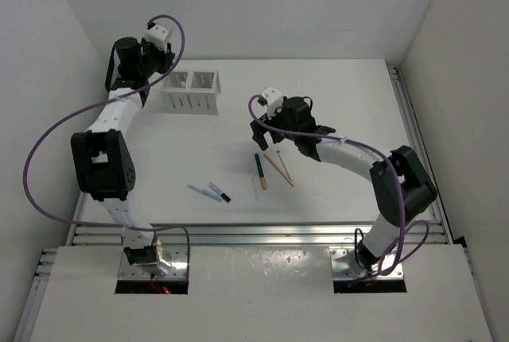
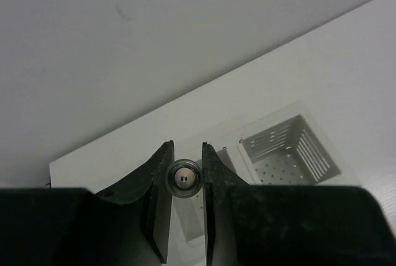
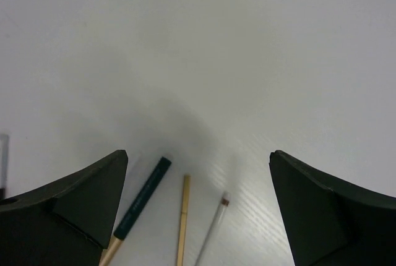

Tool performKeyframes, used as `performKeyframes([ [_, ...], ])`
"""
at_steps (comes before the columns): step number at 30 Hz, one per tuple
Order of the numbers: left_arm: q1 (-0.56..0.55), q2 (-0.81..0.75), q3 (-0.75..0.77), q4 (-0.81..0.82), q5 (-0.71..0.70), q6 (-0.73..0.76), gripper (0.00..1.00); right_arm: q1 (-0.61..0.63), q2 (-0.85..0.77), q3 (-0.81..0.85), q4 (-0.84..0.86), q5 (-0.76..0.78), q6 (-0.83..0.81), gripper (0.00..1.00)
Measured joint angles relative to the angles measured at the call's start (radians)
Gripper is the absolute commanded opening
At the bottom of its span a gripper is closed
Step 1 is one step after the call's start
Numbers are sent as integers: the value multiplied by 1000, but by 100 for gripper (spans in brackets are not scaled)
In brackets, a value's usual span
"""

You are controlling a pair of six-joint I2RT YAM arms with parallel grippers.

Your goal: Organize the makeup

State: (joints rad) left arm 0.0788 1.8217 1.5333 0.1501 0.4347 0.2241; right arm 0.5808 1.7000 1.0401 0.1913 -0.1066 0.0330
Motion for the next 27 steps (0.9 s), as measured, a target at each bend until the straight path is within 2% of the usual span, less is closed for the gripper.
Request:
performKeyframes([
  [3,2,77,19,32,-27,5,0,-9,-15,-32,-57,42,-6,95],
  [6,6,135,24,39,-37,3,0,-22,-16,-32,-127,74,10,83],
  [7,6,147,24,35,-39,3,2,-30,-16,-31,-150,80,18,73],
  [9,8,163,24,21,-39,3,14,-48,-16,-27,-203,90,32,65],
  [10,8,165,23,11,-37,3,31,-55,-15,-23,-235,98,39,57],
  [12,13,165,23,8,-31,6,46,-66,-10,-6,-282,108,48,51],
  [13,15,164,23,8,-26,1,56,-68,-5,5,-303,111,50,49],
  [14,16,164,21,8,-23,3,60,-68,2,15,-317,114,51,48],
  [17,27,164,16,-15,-19,-11,64,-68,19,26,-345,114,59,48],
  [22,46,149,17,-101,-13,-13,64,-68,44,27,-385,114,74,48],
  [27,56,70,27,-216,56,62,64,-68,68,27,-410,114,86,45],
])
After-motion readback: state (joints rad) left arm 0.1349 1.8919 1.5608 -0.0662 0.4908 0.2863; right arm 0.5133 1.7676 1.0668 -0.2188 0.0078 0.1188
